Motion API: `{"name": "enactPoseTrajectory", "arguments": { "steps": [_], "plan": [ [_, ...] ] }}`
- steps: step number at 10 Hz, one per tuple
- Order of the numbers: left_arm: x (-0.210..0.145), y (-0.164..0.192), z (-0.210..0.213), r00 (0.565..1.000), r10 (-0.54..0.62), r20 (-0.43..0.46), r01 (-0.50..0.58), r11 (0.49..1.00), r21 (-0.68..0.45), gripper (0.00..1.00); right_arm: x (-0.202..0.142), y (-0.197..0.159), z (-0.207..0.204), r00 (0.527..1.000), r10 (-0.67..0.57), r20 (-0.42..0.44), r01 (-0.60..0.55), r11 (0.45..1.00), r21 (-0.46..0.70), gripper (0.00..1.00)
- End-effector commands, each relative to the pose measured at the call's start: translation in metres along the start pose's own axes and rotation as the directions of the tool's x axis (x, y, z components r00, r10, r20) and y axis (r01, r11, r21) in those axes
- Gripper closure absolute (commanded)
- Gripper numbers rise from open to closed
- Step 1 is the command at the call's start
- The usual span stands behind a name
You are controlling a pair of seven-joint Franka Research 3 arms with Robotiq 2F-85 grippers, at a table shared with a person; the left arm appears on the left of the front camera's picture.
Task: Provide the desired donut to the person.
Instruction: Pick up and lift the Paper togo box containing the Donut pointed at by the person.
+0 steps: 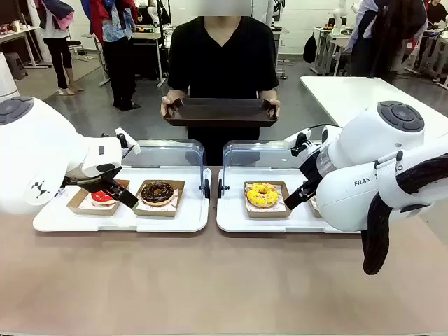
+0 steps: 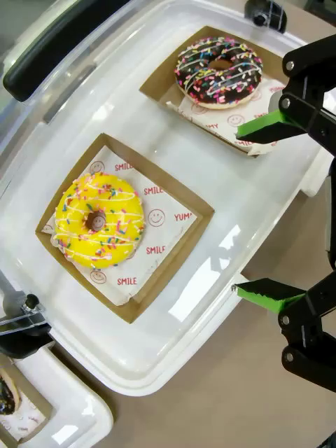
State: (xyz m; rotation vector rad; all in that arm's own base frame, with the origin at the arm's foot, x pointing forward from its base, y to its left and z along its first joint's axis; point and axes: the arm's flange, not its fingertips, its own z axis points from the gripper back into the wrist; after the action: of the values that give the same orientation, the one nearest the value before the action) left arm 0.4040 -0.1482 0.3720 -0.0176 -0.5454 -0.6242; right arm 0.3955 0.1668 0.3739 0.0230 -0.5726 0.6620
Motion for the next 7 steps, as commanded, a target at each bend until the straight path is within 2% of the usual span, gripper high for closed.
{"name": "enactPoseTrajectory", "arguments": {
  "steps": [1,3,4,5,6,7],
  "plan": [
    [0.0,0.0,0.0,1.0,0.0,0.0,0.0,1.0,0.0,0.0,0.0,0.0,0.0,1.0,0.0,0.0,0.0,1.0,0.0,0.0],
    [0.003,0.0,0.002,1.0,0.023,0.006,-0.023,1.0,-0.014,0.0,0.0,0.0,0.0,1.0,0.0,0.0,0.0,1.0,0.0,0.0],
    [0.011,-0.001,0.012,0.995,0.078,0.062,-0.074,0.996,-0.055,0.0,0.0,0.0,0.0,1.0,0.0,0.0,0.0,1.0,0.0,0.0],
    [0.024,-0.005,0.027,0.976,0.187,0.115,-0.168,0.973,-0.159,0.0,0.0,0.0,0.0,1.0,0.0,0.0,0.0,1.0,0.0,0.0],
    [0.004,-0.001,0.003,0.999,0.031,0.015,-0.031,0.999,-0.01,0.0,0.0,0.0,0.0,1.0,0.0,0.0,0.0,1.0,0.0,0.0],
    [0.004,-0.001,0.003,0.999,0.031,0.015,-0.031,0.999,-0.01,0.0,0.0,0.0,0.0,1.0,0.0,0.0,0.0,1.0,0.0,0.0]
  ]
}}
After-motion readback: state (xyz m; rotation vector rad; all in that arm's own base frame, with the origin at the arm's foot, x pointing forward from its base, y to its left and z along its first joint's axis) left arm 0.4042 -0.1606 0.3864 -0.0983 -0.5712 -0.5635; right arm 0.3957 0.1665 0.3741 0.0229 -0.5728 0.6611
